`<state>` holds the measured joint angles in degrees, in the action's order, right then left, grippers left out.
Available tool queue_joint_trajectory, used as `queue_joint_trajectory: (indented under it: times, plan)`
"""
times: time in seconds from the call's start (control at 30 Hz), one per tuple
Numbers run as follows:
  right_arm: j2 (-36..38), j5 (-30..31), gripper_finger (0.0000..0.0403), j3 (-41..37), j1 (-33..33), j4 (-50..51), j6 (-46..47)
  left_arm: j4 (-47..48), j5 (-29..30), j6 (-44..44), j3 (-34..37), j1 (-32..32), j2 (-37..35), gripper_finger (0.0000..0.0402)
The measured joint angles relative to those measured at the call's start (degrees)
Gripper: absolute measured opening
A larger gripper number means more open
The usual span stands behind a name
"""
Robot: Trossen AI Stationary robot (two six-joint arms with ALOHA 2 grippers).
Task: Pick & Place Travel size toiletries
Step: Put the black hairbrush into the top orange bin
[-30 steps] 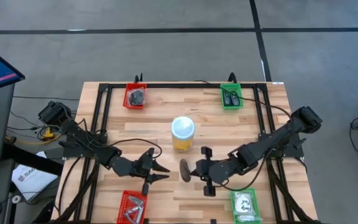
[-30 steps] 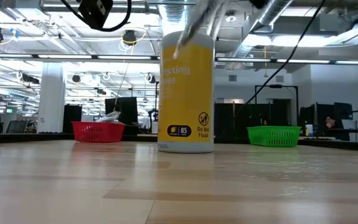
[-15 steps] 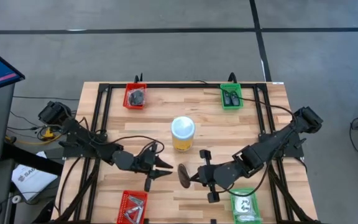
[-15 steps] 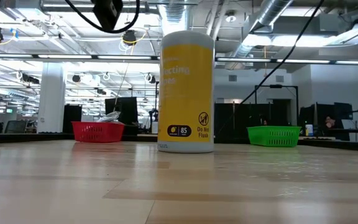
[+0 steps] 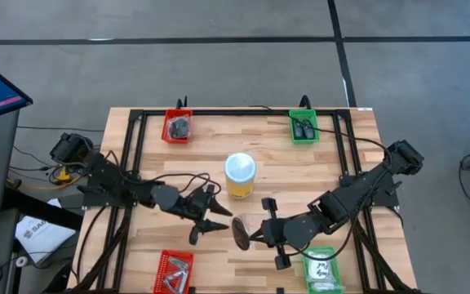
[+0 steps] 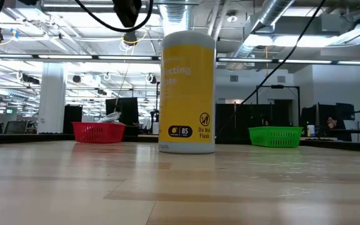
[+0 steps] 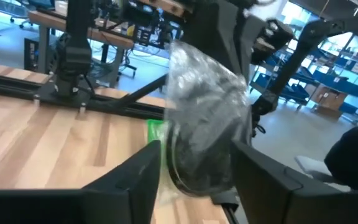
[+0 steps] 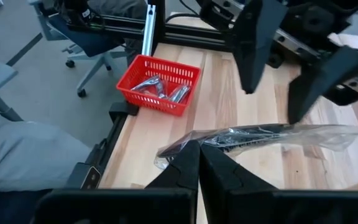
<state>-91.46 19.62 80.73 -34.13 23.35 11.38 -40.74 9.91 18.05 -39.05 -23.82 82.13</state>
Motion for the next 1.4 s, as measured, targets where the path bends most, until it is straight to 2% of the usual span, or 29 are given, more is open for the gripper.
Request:
queue_joint_trajectory:
  times: [0.33, 0.47, 0.73, 1.03, 1.23, 1.4]
  plan:
    - [0.0, -0.1, 0.0, 0.0, 0.0, 0.2, -0.8, -0.9, -3.9, 0.0, 0.0, 4.5, 0.0, 0.0214]
    - [0.0, -0.1, 0.0, 0.0, 0.0, -0.3, -1.6, -2.4, -7.1, 0.0, 0.0, 5.1, 0.0, 0.0214]
    - [0.0, -0.1, 0.0, 0.0, 1.4, -3.1, -5.8, -3.4, -9.1, -0.1, 0.0, 5.2, 0.0, 0.021]
    - [0.0, 0.0, 0.0, 2.2, 4.5, -1.8, -7.5, -3.7, -11.9, -1.5, 0.0, 5.1, 0.0, 0.0209]
    - [0.0, 0.0, 0.0, 2.7, 5.8, 0.1, -7.0, -4.0, -13.0, -1.6, 0.0, 5.1, 0.0, 0.0183]
    - [0.0, 0.0, 0.0, 2.7, 5.8, 1.3, -6.9, -4.1, -13.0, -1.6, 0.0, 5.1, 0.0, 0.0115]
